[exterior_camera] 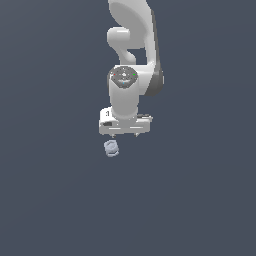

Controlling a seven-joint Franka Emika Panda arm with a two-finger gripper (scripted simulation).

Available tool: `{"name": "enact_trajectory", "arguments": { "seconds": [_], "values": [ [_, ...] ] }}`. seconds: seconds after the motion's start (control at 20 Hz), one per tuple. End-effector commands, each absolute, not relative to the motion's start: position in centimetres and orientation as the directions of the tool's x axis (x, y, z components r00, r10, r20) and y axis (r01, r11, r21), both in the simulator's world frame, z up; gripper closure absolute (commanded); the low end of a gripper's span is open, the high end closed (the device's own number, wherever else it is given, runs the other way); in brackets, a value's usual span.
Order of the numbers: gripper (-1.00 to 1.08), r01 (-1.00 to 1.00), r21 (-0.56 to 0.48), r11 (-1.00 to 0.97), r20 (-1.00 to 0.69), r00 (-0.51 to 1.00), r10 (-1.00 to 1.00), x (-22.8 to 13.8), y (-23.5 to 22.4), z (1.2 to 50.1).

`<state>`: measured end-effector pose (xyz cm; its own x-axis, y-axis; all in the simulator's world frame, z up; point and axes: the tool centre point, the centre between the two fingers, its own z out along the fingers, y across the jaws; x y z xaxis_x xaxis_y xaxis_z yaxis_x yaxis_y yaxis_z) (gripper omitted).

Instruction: Pick up the object and move it to a goal position.

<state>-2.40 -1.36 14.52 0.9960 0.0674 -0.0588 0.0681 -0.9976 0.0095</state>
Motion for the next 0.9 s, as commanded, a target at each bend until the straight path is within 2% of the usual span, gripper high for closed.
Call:
{"name": "enact_trajectory", "arguments": {
  "seconds": [0.0,0.85],
  "values": [
    [-0.92,0.087,0.008,-0.996,-0.055,0.995,0.086,-2.3,-1.9,14.1],
    [-0.92,0.287,-0.001,-0.958,-0.007,0.958,0.287,-2.2,-7.5,9.6]
  ]
}}
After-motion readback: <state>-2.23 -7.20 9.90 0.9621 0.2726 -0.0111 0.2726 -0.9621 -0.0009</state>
